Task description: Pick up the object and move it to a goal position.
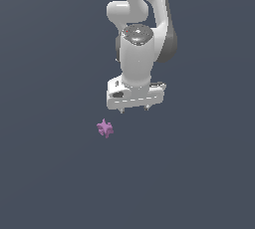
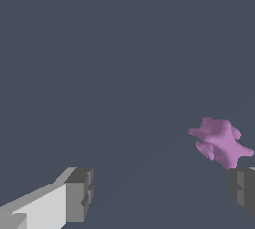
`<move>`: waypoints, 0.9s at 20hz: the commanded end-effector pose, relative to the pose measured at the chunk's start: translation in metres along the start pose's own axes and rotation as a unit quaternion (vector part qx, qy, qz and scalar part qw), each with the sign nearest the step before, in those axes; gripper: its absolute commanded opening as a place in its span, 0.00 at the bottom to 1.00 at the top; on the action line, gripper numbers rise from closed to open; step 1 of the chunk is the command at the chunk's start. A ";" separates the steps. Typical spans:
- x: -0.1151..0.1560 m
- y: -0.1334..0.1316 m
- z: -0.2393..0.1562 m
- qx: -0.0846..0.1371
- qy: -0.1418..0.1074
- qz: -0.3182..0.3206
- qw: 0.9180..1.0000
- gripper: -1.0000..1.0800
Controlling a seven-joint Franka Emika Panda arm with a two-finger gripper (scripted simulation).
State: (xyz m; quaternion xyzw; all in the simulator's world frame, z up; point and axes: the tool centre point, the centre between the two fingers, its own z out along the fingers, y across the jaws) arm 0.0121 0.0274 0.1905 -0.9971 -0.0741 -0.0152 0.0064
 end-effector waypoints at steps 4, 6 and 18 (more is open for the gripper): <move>0.000 0.016 0.011 -0.002 -0.002 -0.038 0.999 0.96; 0.000 0.023 0.016 -0.002 -0.003 -0.056 0.998 0.96; -0.005 0.074 0.051 -0.004 -0.010 -0.178 0.984 0.96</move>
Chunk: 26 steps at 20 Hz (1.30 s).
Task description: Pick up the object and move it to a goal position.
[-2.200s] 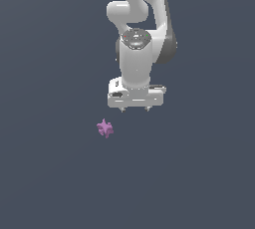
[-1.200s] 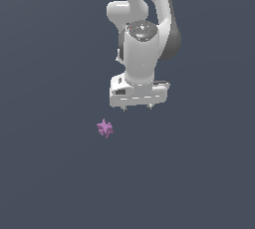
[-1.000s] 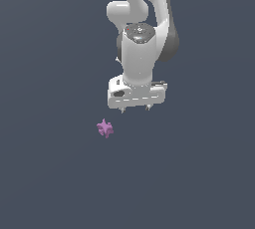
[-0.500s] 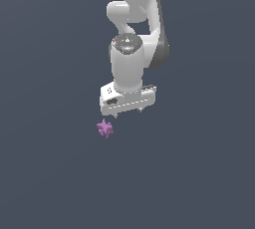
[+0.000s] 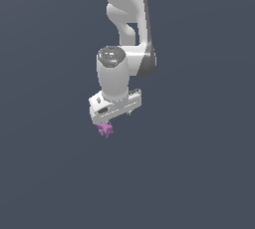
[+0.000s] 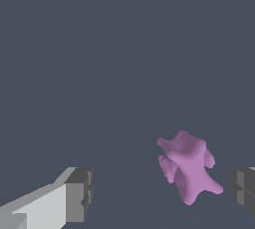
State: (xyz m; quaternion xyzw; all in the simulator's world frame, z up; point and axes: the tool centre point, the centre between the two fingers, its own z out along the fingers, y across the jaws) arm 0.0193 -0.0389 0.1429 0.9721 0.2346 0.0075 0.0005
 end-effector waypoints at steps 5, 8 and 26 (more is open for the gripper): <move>-0.013 0.024 0.020 0.001 -0.003 -0.068 0.998 0.96; -0.019 0.034 0.028 0.001 -0.004 -0.097 0.995 0.96; -0.035 0.059 0.051 0.003 -0.007 -0.170 0.985 0.96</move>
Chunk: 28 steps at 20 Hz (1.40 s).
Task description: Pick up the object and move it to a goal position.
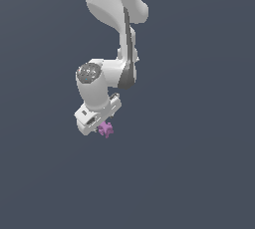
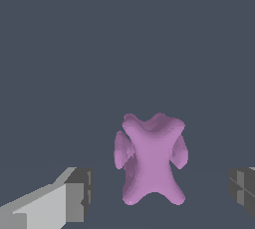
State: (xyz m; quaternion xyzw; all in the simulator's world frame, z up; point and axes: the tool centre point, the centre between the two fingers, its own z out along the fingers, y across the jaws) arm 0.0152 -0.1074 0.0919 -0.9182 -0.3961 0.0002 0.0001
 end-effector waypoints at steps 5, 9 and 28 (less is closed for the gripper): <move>0.000 0.000 0.010 0.000 0.000 -0.001 1.000 0.96; 0.000 -0.001 0.031 0.000 0.000 -0.002 1.000 0.96; 0.000 0.000 0.050 -0.001 0.000 -0.002 1.000 0.00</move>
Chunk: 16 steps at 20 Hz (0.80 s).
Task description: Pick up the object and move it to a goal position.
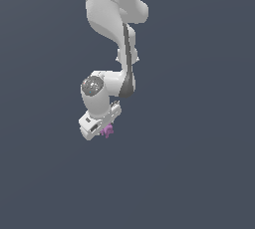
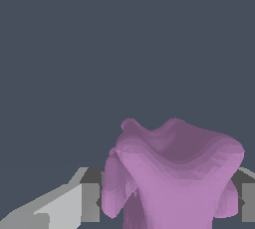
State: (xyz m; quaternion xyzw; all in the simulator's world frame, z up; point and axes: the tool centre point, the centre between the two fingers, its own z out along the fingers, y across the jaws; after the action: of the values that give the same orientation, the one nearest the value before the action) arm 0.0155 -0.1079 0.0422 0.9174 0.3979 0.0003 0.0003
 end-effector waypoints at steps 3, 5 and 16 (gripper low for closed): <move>0.000 0.000 -0.002 0.000 0.000 0.000 1.000 0.00; -0.001 0.000 -0.007 0.000 0.000 0.000 1.000 0.00; -0.008 0.002 -0.078 0.000 0.000 0.000 1.000 0.00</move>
State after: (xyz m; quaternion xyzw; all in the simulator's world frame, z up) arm 0.0120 -0.1136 0.1057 0.9173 0.3982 -0.0003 0.0000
